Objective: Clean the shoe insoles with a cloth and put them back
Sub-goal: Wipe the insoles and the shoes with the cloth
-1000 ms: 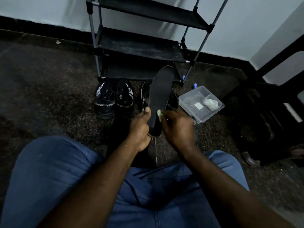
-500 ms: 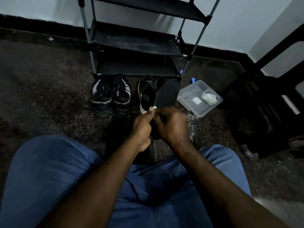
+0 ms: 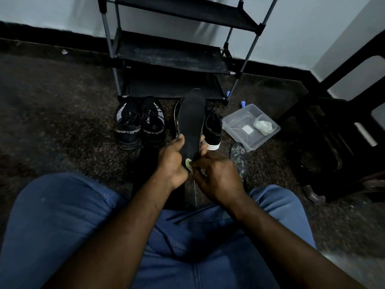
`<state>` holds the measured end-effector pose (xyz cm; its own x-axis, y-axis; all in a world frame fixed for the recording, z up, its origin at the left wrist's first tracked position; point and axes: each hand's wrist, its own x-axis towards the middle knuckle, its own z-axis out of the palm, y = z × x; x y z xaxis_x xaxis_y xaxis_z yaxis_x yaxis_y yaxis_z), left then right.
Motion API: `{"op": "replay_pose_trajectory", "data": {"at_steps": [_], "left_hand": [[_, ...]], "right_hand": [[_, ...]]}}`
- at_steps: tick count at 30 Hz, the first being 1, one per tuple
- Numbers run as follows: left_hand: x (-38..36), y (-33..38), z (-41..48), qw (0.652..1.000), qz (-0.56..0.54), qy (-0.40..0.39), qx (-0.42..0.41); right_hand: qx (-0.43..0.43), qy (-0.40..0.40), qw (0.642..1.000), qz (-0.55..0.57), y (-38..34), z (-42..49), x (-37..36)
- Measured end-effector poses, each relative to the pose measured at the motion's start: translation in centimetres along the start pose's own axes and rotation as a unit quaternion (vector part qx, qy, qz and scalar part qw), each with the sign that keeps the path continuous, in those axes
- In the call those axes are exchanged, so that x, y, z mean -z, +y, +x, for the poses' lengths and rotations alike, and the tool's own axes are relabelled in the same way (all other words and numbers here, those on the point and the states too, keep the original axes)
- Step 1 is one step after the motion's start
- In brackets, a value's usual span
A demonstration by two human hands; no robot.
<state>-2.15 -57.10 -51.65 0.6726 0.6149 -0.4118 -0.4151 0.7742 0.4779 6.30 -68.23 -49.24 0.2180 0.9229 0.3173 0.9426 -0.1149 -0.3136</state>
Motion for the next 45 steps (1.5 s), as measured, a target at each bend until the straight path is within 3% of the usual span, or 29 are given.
{"op": "replay_pose_trajectory", "data": {"at_steps": [6,17,22,25,27,29,31,34,38,42,45], "left_hand": [[-0.3,0.8,-0.6,1.000,-0.002,-0.005,0.030],[-0.3,0.9,-0.5,1.000,-0.013,0.001,0.018],[0.1,1.0,-0.3,1.000,-0.024,0.015,0.003],[0.3,1.4,0.0,0.999,-0.035,0.038,-0.016],[0.3,1.2,0.2,0.998,-0.050,0.046,-0.011],[0.5,0.8,0.4,0.997,-0.049,0.051,-0.010],[0.7,0.3,0.5,0.998,-0.036,0.055,-0.015],[1.2,-0.6,0.8,0.997,-0.001,0.076,-0.008],[2.5,-2.4,1.6,0.989,0.113,0.094,-0.010],[3.3,-4.4,1.8,0.967,0.207,0.149,0.004],[3.8,-5.8,1.5,0.952,0.267,0.145,0.045]], "right_hand": [[-0.028,0.081,0.996,-0.026,0.7,0.6,0.7],[-0.093,0.048,0.979,0.175,-2.6,-0.3,-0.8],[0.003,0.041,0.999,0.022,-0.4,-0.9,-0.5],[-0.068,0.046,0.995,0.064,1.6,-1.3,-0.5],[-0.203,0.055,0.951,0.227,2.9,-1.6,-0.6],[-0.299,0.062,0.871,0.384,3.8,-1.8,-0.9],[-0.340,0.065,0.804,0.484,4.3,-2.2,-1.2],[-0.381,0.061,0.739,0.552,5.2,-3.0,-1.6],[-0.425,0.051,0.678,0.598,6.7,-4.0,-2.0],[-0.451,0.056,0.636,0.624,7.8,-4.2,-1.8],[-0.460,0.060,0.610,0.642,8.4,-4.0,-1.9]]}}
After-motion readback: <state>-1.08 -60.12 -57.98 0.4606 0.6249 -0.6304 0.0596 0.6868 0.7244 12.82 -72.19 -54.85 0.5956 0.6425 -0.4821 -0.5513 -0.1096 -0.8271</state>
